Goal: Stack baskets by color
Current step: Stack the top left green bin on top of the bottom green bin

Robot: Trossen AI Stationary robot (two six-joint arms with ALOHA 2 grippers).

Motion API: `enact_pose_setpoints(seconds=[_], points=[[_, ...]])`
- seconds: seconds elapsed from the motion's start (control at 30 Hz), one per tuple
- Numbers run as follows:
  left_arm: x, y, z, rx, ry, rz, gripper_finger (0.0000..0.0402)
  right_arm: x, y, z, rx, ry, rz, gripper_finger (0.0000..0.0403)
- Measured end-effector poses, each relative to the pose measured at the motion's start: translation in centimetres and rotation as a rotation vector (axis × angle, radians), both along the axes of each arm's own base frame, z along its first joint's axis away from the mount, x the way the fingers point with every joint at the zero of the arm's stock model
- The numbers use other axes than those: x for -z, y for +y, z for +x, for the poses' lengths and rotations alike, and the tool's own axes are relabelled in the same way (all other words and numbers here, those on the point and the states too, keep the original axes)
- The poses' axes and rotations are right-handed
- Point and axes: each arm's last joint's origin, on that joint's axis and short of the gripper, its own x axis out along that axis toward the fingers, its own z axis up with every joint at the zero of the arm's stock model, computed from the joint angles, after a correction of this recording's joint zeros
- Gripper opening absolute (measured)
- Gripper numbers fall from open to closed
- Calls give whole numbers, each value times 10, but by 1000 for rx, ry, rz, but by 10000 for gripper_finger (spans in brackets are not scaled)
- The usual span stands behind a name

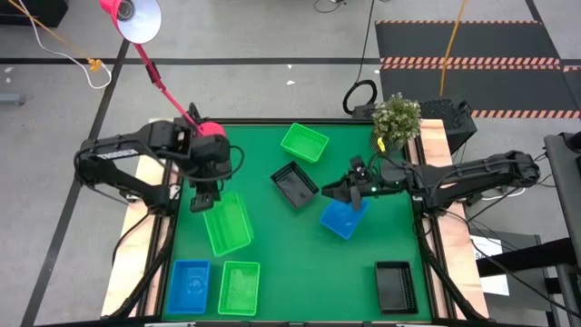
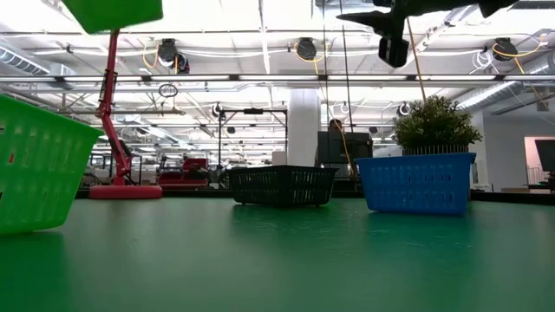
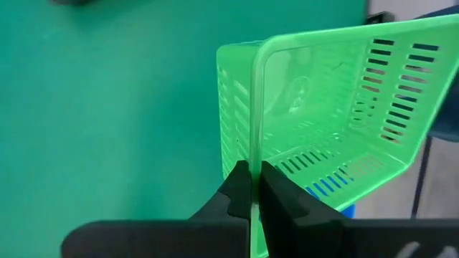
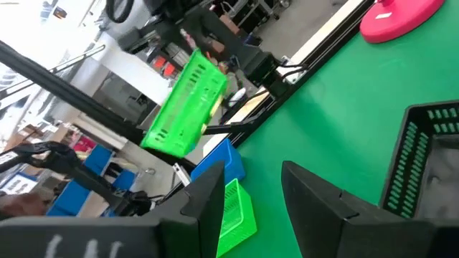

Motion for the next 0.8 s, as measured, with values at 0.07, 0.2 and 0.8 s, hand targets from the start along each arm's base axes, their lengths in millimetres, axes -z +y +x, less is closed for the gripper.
enact_pose_setpoints(seconds=[0.07,0.2,0.8], points=[[-3,-11,3,15,-23,-14,7,0,4,0,3,-1,-4,132],[-1,-34,7,45,-10,-43,7,0,11,-1,-3,3,8,132],[43,-110,62,312,69,-131,7,2,14,-2,-10,27,44,132]])
